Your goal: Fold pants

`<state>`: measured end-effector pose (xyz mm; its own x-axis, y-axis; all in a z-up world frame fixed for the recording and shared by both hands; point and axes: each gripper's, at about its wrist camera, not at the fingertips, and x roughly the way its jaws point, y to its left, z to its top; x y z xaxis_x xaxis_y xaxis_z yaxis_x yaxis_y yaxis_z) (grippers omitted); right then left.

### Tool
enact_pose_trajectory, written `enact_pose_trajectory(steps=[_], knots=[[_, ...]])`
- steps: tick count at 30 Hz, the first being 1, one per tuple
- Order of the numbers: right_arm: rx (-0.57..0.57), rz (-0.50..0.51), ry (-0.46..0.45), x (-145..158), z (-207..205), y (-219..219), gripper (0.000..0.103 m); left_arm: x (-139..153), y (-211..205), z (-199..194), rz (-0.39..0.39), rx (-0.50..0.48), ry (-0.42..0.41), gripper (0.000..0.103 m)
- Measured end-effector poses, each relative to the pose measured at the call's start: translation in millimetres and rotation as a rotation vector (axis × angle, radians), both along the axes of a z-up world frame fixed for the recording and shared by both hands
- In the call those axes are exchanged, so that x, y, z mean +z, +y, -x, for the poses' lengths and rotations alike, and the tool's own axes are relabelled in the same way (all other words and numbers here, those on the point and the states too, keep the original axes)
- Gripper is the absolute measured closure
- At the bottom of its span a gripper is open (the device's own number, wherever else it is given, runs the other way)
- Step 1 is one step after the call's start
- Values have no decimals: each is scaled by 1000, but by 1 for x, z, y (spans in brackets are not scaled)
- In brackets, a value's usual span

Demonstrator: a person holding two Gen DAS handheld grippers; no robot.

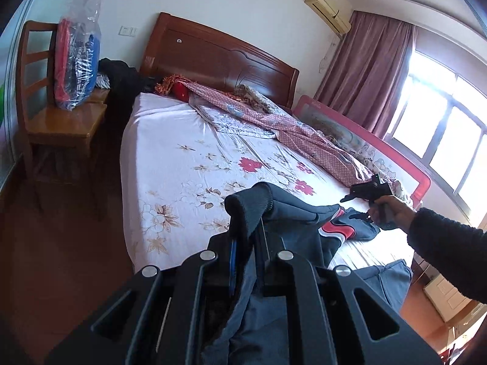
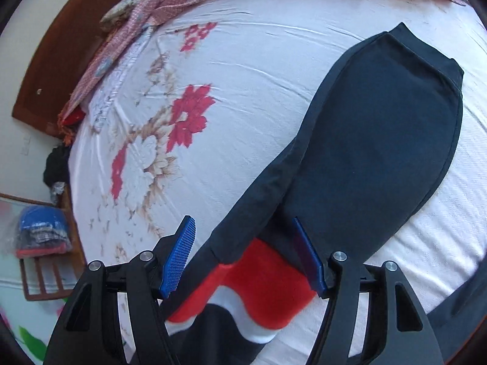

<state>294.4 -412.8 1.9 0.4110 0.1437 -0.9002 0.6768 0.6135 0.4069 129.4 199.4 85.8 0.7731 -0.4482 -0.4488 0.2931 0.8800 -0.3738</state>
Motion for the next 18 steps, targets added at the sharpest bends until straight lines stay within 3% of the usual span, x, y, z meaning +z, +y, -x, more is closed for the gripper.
enact_pose_trajectory(steps=[1, 2, 3, 6, 9, 13, 15, 18], knots=[[-5, -10, -16, -4, -3, 0, 51, 0, 0, 1, -8, 7, -2, 94], [0, 20, 4, -7, -7, -1, 88, 0, 1, -1, -10, 9, 0, 94], [4, 23, 1, -8, -10, -1, 97, -1, 3, -3, -10, 16, 1, 94], [2, 6, -105, 12, -4, -2, 97, -6, 1, -10, -67, 76, 7, 94], [-13, -76, -278, 53, 23, -10, 97, -10, 4, -13, -87, 155, 8, 94], [62, -105, -458, 111, 101, -14, 97, -8, 15, 0, -60, 212, 4, 94], [97, -76, -482, 122, 158, -12, 97, -5, 18, 18, -56, 198, -23, 93], [98, -60, -440, 104, 242, -10, 97, -5, 21, 48, -58, 160, -18, 91]])
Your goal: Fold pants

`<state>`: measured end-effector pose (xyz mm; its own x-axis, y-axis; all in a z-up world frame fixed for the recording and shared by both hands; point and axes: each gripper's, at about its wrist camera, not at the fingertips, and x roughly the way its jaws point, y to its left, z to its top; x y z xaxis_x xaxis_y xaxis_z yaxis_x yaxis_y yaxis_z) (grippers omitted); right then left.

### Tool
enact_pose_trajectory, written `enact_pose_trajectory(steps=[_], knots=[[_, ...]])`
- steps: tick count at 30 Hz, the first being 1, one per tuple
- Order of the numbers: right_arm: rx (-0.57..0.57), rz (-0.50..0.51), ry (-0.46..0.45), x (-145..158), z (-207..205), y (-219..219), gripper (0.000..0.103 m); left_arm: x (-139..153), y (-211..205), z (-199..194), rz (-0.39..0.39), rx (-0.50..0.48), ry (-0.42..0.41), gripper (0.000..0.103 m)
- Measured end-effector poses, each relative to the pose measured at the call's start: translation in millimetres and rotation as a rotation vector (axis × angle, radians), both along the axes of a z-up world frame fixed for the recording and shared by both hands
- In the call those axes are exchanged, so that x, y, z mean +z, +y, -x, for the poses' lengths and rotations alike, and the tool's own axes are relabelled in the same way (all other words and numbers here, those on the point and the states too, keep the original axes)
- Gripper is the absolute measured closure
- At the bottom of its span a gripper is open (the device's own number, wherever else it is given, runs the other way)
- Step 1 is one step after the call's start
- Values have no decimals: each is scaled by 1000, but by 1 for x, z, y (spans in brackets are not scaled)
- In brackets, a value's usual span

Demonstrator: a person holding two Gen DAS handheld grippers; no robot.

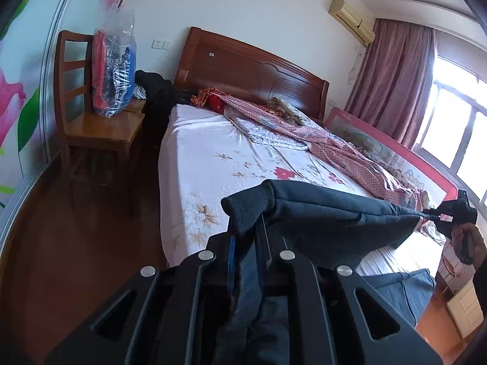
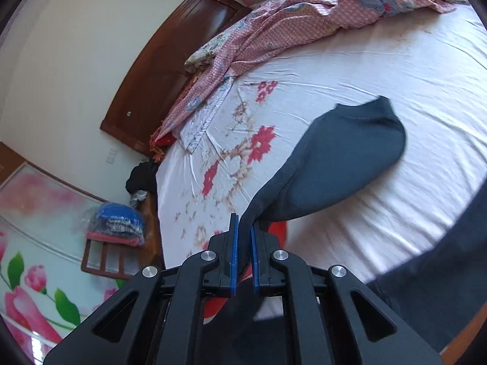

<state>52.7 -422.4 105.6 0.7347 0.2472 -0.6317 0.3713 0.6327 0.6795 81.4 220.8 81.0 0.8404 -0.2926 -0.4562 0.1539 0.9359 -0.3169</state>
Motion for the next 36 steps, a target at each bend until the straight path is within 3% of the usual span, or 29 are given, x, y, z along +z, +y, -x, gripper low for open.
enact_pose_trajectory(steps=[4, 8, 11, 15, 19, 23, 27, 30, 31, 33, 35, 36], knots=[[-40, -56, 117, -65, 93, 4, 97, -15, -2, 43, -41, -50, 56, 90], [-87, -121, 171, -114, 138, 9, 97, -39, -6, 77, -92, -67, 130, 88], [-98, -122, 161, -118, 147, 13, 97, -52, -8, 91, -102, -74, 168, 88], [-80, -78, 132, -99, 149, 15, 97, -55, -3, 100, -71, -52, 176, 88], [-98, -57, 170, -98, 155, 5, 97, -57, 1, 106, -33, -42, 177, 88], [-123, -57, 226, -116, 164, -4, 97, -67, -5, 115, -63, -64, 209, 87], [-136, -53, 268, -135, 162, -3, 97, -85, -7, 123, -150, -66, 266, 86], [-121, -58, 306, -146, 161, -2, 97, -90, 3, 128, -221, -25, 309, 69], [-113, -29, 325, -148, 160, 0, 97, -87, 8, 131, -239, 10, 311, 55], [-78, -41, 346, -152, 158, 1, 84, -76, 23, 135, -250, 117, 294, 46], [-105, -11, 379, -147, 162, 0, 52, -54, 29, 132, -249, 195, 244, 45], [-109, 27, 369, -140, 164, 1, 51, -44, 23, 129, -231, 177, 208, 36]])
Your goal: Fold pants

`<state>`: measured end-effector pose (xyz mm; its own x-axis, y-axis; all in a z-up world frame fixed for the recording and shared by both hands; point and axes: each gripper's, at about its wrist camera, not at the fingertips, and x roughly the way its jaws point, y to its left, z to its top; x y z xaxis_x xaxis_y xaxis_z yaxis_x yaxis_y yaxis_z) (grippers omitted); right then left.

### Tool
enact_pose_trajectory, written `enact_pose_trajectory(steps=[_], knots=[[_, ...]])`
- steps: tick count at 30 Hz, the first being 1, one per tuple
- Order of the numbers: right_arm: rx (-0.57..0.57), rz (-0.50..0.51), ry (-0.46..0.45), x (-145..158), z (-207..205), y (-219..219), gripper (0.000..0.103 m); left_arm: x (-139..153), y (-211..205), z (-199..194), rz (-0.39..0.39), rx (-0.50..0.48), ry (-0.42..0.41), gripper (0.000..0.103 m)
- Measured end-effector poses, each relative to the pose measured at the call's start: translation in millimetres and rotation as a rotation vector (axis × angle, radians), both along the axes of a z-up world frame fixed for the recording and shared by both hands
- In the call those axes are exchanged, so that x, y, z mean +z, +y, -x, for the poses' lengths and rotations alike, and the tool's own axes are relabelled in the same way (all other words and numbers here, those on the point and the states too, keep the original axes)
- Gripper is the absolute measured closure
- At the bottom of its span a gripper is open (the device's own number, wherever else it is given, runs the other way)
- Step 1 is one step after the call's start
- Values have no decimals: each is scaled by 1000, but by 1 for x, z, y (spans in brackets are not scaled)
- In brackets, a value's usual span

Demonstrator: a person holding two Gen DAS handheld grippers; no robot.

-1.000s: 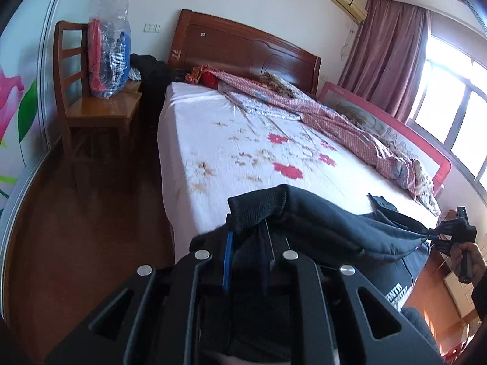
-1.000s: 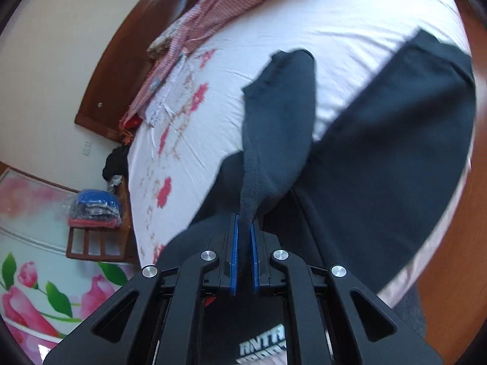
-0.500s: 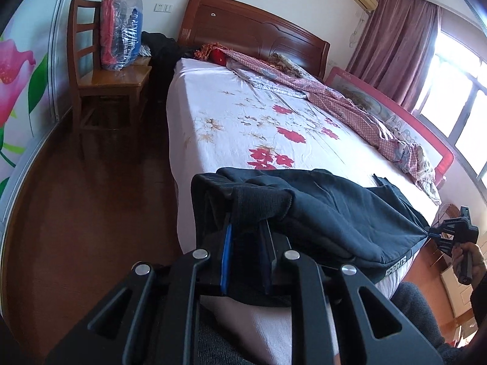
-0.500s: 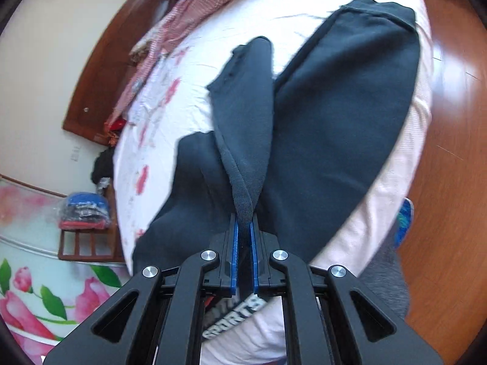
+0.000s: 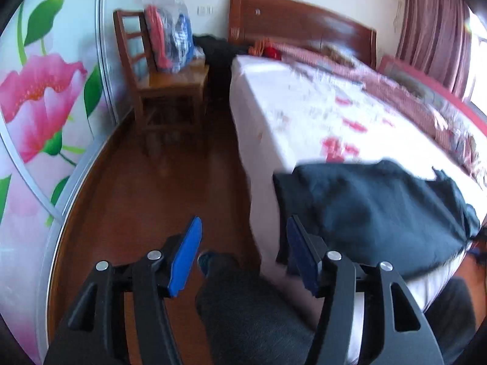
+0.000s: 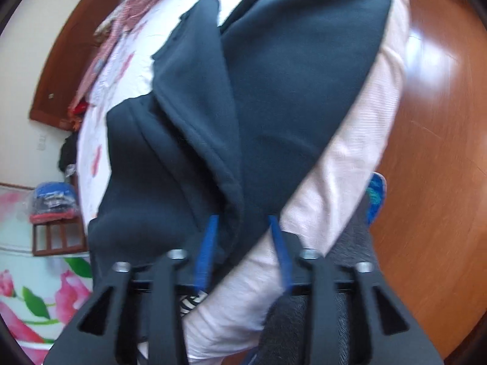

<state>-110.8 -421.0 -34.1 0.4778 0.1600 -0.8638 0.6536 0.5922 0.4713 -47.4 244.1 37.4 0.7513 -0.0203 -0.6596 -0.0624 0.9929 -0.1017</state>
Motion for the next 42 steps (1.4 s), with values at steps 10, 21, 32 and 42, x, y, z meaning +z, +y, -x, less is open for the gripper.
enact_pose_trajectory(steps=[10, 21, 32, 42], knots=[[215, 619, -83, 97, -120, 15, 51, -6, -171, -83, 202, -482, 26, 14], [435, 797, 167, 10, -281, 28, 51, -17, -213, -78, 288, -538, 128, 12], [396, 745, 68, 30, -264, 8, 98, -33, -213, -103, 322, -501, 205, 12], [-152, 426, -281, 119, -85, -150, 98, -26, -235, -103, 266, -544, 208, 11]])
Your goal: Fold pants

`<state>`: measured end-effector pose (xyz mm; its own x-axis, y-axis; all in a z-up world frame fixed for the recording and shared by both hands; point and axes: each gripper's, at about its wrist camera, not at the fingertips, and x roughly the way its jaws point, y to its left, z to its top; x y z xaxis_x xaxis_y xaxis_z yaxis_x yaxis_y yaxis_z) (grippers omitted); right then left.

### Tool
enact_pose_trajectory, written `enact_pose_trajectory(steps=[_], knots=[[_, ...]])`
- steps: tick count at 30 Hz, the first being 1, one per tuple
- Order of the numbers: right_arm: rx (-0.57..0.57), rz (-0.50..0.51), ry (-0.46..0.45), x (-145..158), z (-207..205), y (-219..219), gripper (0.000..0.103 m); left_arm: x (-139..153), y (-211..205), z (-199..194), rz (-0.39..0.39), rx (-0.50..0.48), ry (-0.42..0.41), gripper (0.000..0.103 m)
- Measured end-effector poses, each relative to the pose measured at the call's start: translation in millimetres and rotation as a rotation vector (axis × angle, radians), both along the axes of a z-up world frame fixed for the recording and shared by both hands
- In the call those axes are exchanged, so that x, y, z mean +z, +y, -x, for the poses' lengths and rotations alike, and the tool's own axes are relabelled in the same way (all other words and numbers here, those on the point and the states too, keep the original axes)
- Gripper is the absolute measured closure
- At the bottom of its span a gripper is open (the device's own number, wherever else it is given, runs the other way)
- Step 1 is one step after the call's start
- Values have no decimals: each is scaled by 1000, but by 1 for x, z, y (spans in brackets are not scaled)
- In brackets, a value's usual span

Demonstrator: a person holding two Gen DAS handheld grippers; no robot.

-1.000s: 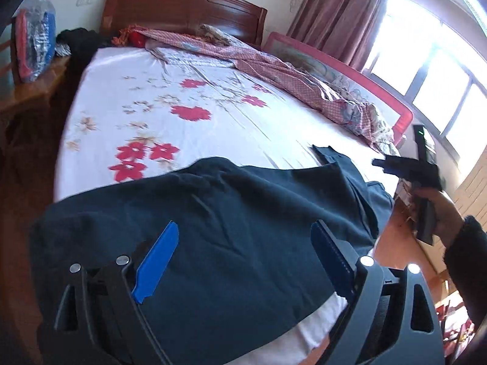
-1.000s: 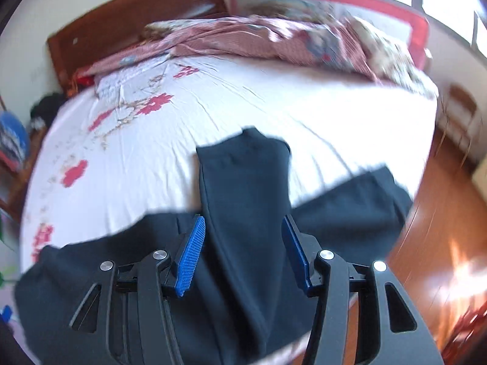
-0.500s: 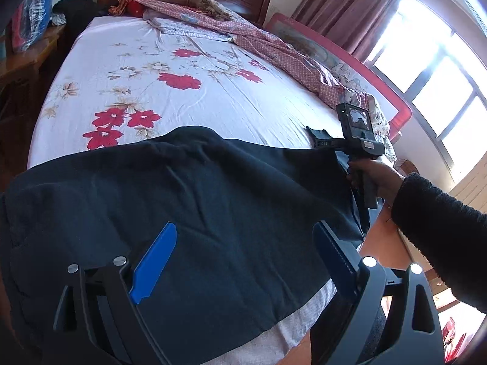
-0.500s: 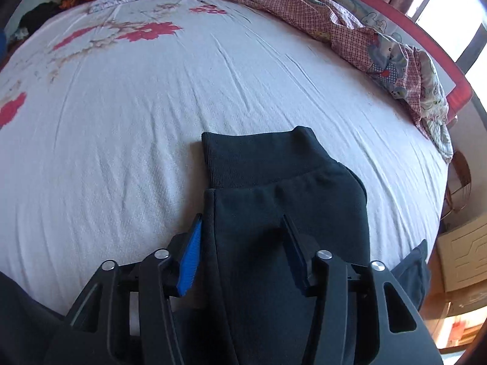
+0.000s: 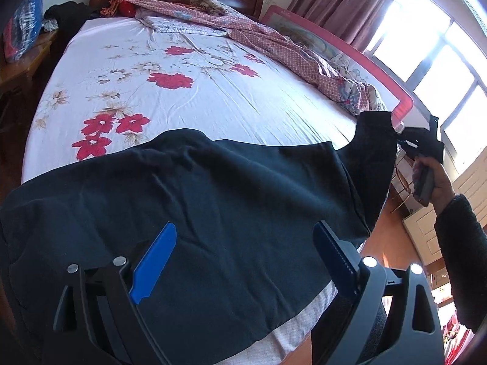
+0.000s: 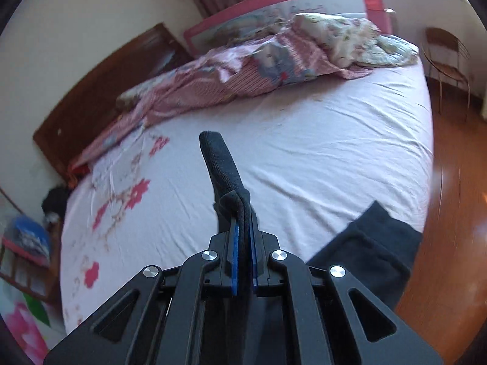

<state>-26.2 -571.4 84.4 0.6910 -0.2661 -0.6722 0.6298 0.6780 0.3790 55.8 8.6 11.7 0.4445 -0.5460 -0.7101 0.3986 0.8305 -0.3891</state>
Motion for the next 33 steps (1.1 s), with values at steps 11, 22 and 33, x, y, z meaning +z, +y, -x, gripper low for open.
enact_pose_trajectory(steps=[11, 22, 33], knots=[[-242, -340, -51, -143, 106, -63, 98, 10, -48, 10, -88, -104, -26, 11], [-268, -288, -89, -103, 114, -55, 98, 2, 1, 25, -179, 28, 14, 11], [-415, -488, -101, -141, 147, -64, 34, -34, 17, 30, -122, -47, 64, 10]])
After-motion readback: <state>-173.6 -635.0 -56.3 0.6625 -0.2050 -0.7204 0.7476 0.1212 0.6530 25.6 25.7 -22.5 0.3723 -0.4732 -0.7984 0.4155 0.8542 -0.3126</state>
